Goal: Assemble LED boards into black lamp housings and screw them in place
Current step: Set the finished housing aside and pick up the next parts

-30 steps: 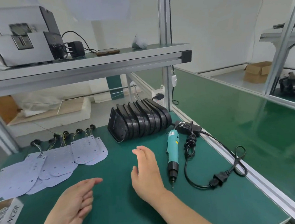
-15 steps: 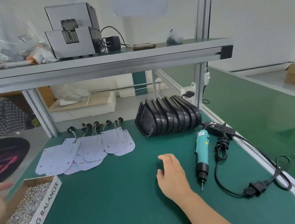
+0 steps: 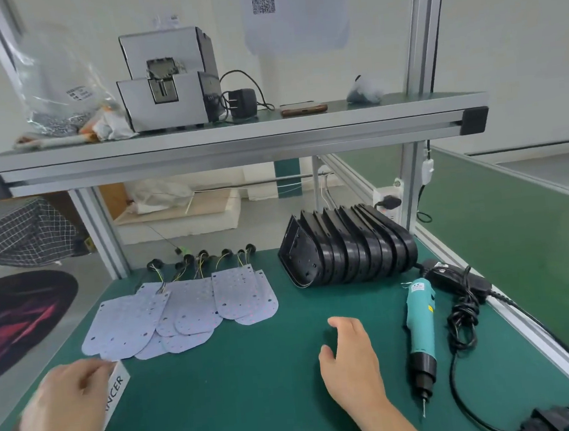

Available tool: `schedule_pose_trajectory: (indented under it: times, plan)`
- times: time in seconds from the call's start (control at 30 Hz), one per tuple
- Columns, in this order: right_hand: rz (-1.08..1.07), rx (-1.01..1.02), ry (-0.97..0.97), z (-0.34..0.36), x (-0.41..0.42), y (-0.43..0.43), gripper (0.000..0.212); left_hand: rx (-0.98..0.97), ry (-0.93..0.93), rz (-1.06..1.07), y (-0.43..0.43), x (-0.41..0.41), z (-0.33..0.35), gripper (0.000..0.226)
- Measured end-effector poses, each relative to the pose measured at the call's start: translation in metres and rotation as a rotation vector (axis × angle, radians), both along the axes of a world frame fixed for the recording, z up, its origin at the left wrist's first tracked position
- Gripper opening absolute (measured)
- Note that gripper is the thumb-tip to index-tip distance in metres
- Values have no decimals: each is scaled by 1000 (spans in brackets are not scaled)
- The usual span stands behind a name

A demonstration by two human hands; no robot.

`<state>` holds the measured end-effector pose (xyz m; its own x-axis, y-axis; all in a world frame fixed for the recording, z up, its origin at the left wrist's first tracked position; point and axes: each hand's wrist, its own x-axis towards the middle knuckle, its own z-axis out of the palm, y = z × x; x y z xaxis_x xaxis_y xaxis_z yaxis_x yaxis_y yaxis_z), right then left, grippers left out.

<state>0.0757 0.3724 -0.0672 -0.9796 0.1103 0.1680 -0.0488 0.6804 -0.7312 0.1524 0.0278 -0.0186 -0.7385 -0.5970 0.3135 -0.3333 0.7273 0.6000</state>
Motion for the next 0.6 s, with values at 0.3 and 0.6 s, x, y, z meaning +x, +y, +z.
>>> schedule_pose_trajectory:
  times: [0.3, 0.6]
  plan:
    - [-7, -90, 25, -3, -3, 5, 44, -121, -74, -629, 220, -172, 20, 29]
    - [-22, -126, 2, 2, -6, 5, 48, -337, -143, -671, 230, -211, -21, 4]
